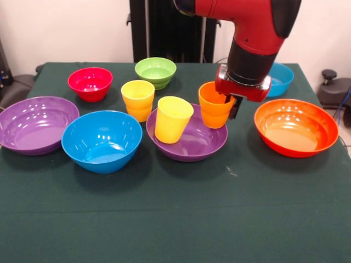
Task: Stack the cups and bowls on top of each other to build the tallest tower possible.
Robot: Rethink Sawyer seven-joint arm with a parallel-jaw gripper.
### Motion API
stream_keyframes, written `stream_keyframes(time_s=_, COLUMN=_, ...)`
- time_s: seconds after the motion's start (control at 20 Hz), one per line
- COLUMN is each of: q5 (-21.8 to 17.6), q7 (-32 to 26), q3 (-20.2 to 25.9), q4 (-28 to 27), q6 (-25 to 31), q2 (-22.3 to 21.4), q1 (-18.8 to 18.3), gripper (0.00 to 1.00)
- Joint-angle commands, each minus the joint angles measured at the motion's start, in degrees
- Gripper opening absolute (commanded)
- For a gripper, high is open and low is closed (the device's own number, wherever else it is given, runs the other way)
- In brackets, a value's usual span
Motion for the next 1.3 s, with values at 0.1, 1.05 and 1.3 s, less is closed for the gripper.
stream_keyframes(time_s=0.1, q5=-4.75, q7=-2.23, q3=6.81, q4=-2.36, q6=-3.53, q2=1.21, q1=-1.84, gripper=0.0)
stream_keyframes(time_s=1.05, q5=-6.82, q7=-2.34, q3=7.75, q4=-6.15, q6=-3.87, q2=3.48, q1=-3.13, gripper=0.0)
stream_keyframes(time_s=1.3, q5=-7.44, q7=-1.4, q3=7.51, q4=-6.79, q6=-5.4, q2=4.65, q1=-2.99, gripper=0.0)
